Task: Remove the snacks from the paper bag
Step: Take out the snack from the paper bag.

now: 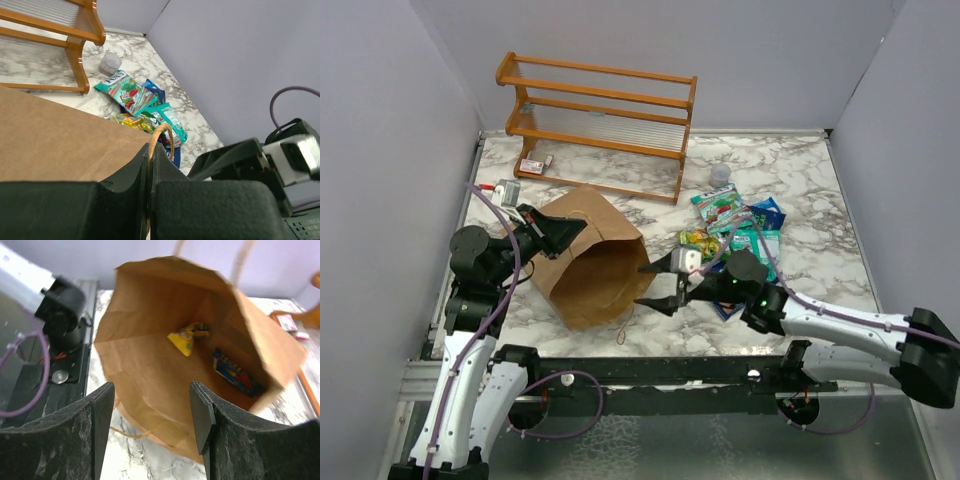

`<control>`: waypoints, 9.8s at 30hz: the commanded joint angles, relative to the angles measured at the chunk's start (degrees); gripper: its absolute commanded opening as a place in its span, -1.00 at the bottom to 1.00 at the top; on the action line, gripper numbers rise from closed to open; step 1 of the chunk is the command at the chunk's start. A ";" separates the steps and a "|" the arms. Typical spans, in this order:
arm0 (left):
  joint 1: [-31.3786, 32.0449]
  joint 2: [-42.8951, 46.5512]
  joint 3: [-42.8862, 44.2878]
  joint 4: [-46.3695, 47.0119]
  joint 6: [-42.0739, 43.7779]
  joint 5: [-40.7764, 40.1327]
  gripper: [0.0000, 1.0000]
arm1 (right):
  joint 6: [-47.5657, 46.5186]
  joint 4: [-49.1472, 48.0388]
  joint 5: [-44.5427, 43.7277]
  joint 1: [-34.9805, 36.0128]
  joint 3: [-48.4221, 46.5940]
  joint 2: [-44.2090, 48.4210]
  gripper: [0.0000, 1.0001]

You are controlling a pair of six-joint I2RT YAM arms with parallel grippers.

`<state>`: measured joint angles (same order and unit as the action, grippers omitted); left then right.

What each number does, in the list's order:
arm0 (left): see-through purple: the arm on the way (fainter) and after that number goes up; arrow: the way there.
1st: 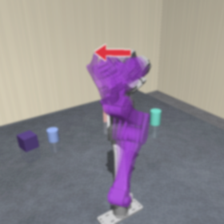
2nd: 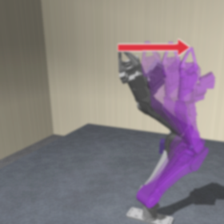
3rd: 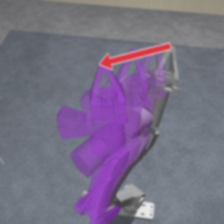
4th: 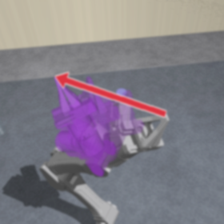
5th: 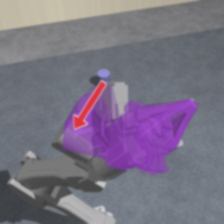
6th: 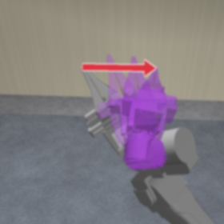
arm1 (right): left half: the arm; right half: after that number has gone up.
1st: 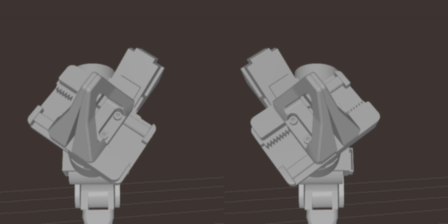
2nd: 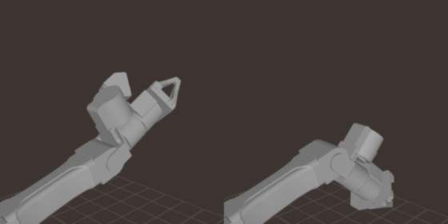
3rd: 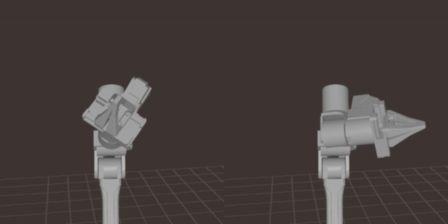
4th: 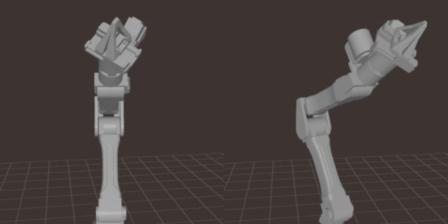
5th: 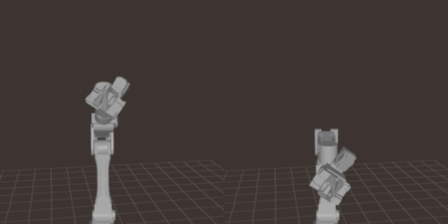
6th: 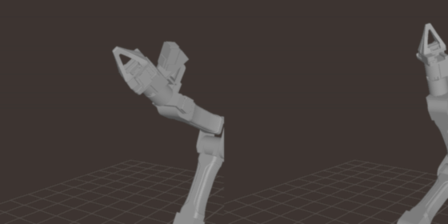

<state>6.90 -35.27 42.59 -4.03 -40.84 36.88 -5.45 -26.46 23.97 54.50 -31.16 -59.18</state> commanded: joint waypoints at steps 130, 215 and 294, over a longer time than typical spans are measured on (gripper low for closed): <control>11.80 -7.95 -1.54 16.75 -5.53 10.61 -1.00 | 3.39 10.90 -35.46 12.80 -34.54 -51.79 0.48; 13.16 1.94 6.39 -8.16 18.12 0.38 -1.00 | -49.75 1.65 -31.18 13.70 -47.87 -69.24 0.08; 13.17 6.08 2.07 -7.51 14.42 -23.90 -1.00 | -20.41 7.80 -12.82 17.08 -22.84 -17.64 -0.97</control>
<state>19.90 -29.26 43.57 -11.60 -27.11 14.90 -29.39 -19.35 9.76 71.53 -55.48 -83.55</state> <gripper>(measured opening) 0.019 0.018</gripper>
